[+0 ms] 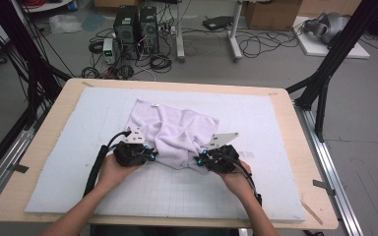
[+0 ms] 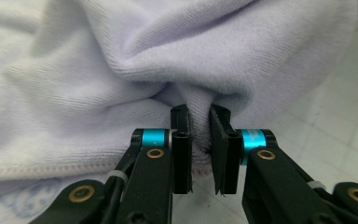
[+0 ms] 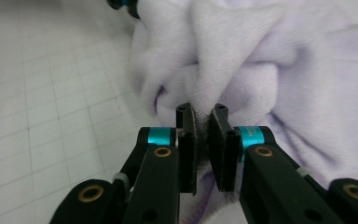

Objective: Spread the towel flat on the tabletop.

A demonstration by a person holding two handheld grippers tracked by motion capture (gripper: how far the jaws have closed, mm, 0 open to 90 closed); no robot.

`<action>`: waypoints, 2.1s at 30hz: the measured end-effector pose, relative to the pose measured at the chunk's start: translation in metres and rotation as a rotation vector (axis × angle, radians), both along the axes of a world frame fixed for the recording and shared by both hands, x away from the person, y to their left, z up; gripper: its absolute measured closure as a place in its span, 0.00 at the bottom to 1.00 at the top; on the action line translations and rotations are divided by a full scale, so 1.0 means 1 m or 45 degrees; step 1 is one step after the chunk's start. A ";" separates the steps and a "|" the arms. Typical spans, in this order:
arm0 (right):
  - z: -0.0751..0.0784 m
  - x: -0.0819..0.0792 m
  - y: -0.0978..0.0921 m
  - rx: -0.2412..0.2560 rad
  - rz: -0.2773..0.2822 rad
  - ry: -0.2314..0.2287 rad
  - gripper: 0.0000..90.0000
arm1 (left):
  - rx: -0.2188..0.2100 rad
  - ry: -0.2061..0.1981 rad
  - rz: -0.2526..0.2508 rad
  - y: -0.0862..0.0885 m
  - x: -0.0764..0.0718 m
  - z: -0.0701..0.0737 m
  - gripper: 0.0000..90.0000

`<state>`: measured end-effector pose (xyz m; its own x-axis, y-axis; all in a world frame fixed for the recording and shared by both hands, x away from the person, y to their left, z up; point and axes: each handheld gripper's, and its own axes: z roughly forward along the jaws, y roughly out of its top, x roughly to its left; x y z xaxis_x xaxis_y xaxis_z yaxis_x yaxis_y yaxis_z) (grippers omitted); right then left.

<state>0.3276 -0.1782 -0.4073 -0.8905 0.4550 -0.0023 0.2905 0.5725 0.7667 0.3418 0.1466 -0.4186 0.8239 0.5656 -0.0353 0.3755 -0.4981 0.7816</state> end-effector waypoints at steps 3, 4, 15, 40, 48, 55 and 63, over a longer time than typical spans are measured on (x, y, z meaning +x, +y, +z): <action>0.012 0.001 -0.011 0.030 -0.037 -0.018 0.93 | -0.033 -0.035 0.002 0.007 -0.002 0.018 0.89; 0.017 0.001 -0.014 0.043 -0.049 -0.036 0.93 | -0.046 -0.055 0.005 0.008 -0.003 0.025 0.89; 0.069 -0.006 -0.035 0.081 -0.078 -0.152 0.94 | -0.149 -0.160 0.036 0.044 -0.013 0.081 0.89; 0.046 0.001 -0.036 0.077 -0.140 -0.108 0.60 | -0.071 -0.093 0.116 0.050 0.004 0.048 0.60; 0.012 -0.028 -0.009 0.043 -0.011 -0.019 0.60 | 0.025 0.010 -0.029 0.011 0.000 0.003 0.76; -0.015 -0.031 0.014 -0.045 0.067 0.056 0.61 | 0.082 0.022 -0.051 -0.016 0.003 -0.016 0.67; -0.029 -0.025 0.026 -0.115 0.164 0.107 0.95 | 0.046 0.030 -0.072 -0.011 0.004 -0.010 0.94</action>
<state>0.3030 -0.1518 -0.4361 -0.9401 0.3385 0.0389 0.2713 0.6747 0.6864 0.3460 0.1353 -0.4288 0.8537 0.5196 -0.0355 0.3642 -0.5469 0.7538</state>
